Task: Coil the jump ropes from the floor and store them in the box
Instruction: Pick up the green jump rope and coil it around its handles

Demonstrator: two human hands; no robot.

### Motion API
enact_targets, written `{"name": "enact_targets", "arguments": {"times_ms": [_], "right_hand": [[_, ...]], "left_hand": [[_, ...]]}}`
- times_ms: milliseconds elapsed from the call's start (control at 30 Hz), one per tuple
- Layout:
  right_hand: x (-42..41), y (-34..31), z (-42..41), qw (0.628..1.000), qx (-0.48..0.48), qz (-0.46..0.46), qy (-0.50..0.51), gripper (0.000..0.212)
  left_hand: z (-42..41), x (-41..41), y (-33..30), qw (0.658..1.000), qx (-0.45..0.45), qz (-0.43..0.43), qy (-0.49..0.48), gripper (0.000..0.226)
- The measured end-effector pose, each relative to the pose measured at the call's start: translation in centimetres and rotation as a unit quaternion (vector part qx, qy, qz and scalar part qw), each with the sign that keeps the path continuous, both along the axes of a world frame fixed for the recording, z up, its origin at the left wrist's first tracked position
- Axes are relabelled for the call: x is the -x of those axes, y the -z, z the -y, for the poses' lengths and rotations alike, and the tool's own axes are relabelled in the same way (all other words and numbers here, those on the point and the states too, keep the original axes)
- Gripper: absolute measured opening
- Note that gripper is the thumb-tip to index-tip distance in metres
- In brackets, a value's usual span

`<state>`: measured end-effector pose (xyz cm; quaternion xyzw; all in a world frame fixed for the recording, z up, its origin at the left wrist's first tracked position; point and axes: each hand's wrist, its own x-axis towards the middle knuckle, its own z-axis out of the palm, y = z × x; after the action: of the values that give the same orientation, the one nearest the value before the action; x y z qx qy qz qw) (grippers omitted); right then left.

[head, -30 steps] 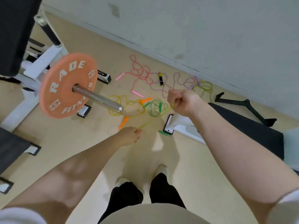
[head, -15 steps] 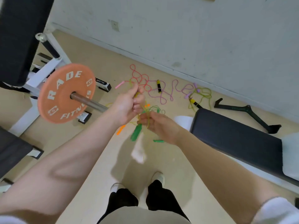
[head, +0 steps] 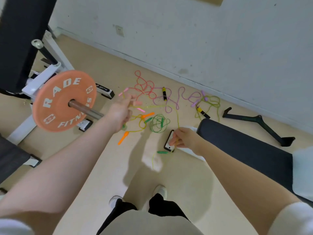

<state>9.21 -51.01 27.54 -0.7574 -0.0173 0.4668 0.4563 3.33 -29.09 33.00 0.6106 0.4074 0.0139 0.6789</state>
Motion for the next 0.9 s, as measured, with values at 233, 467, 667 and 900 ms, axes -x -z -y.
{"name": "enact_targets", "arguments": {"times_ms": [233, 467, 667, 900], "right_hand": [[-2.7, -5.9, -4.3, 0.952, -0.214, -0.135, 0.172, 0.027], [-4.5, -9.4, -7.6, 0.914, -0.267, -0.145, 0.269, 0.029], [-6.6, -12.3, -8.4, 0.801, -0.383, -0.166, 0.429, 0.034], [-4.5, -8.8, -9.8, 0.899, -0.318, -0.092, 0.288, 0.055]], "left_hand": [[4.0, -0.4, 1.3, 0.983, 0.0, -0.057, 0.176, 0.044], [3.9, -1.3, 0.6, 0.916, -0.02, 0.054, 0.398, 0.027], [-0.2, -2.5, 3.8, 0.767, -0.207, -0.113, 0.596, 0.03], [-2.0, -5.3, 0.3, 0.891, 0.037, 0.013, 0.452, 0.035]]}}
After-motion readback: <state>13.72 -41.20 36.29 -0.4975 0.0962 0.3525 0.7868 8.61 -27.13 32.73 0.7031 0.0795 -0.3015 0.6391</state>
